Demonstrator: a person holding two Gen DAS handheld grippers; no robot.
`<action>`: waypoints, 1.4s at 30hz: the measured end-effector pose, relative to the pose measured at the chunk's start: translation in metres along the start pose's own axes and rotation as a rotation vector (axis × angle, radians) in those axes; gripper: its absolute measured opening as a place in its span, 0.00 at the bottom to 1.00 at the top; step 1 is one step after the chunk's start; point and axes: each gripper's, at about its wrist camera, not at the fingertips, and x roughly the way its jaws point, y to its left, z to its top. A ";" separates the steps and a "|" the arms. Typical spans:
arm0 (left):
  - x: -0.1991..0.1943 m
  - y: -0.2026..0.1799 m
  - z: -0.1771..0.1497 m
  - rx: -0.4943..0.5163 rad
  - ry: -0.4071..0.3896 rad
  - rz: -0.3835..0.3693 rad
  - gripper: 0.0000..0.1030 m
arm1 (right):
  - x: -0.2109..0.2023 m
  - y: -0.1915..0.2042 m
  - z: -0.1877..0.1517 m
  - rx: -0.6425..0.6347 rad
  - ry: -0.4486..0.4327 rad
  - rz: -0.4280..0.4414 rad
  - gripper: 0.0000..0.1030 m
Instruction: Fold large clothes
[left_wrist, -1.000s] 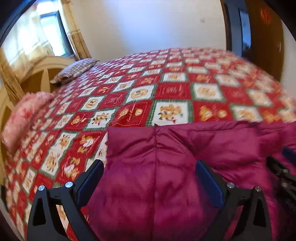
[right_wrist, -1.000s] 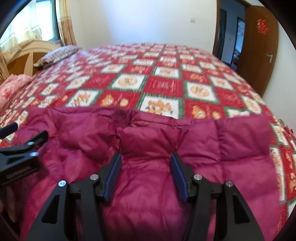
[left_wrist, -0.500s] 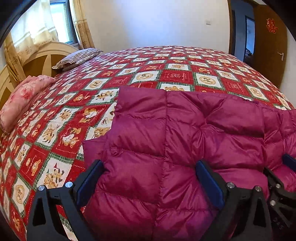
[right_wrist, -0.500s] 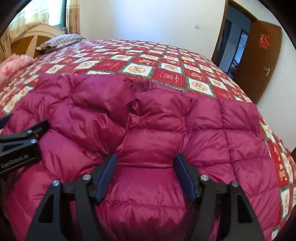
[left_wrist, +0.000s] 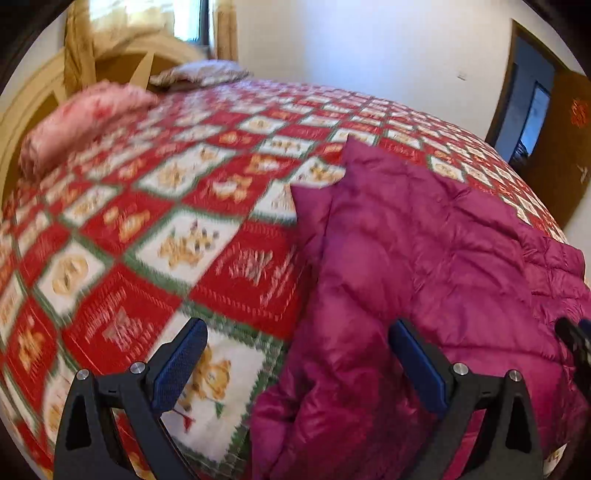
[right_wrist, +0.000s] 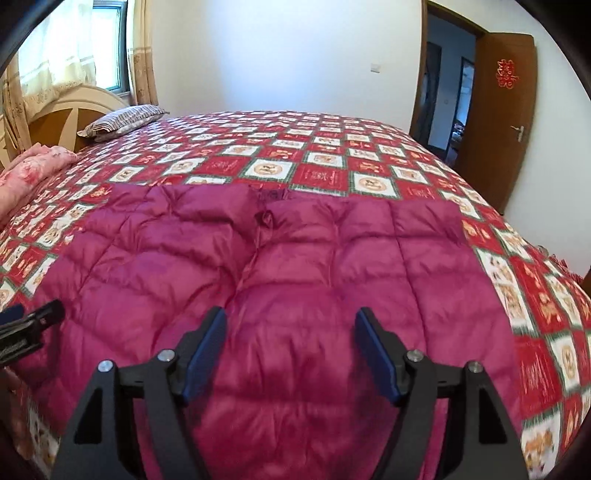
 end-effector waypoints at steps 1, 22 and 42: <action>0.002 -0.002 -0.002 0.002 0.007 -0.016 0.97 | 0.002 0.002 -0.004 -0.007 0.008 -0.005 0.73; -0.032 -0.022 -0.011 0.094 -0.035 -0.246 0.10 | 0.019 0.030 -0.023 -0.101 0.051 -0.104 0.78; -0.147 0.021 0.036 0.153 -0.258 -0.101 0.10 | -0.061 0.008 -0.013 0.059 -0.144 0.055 0.86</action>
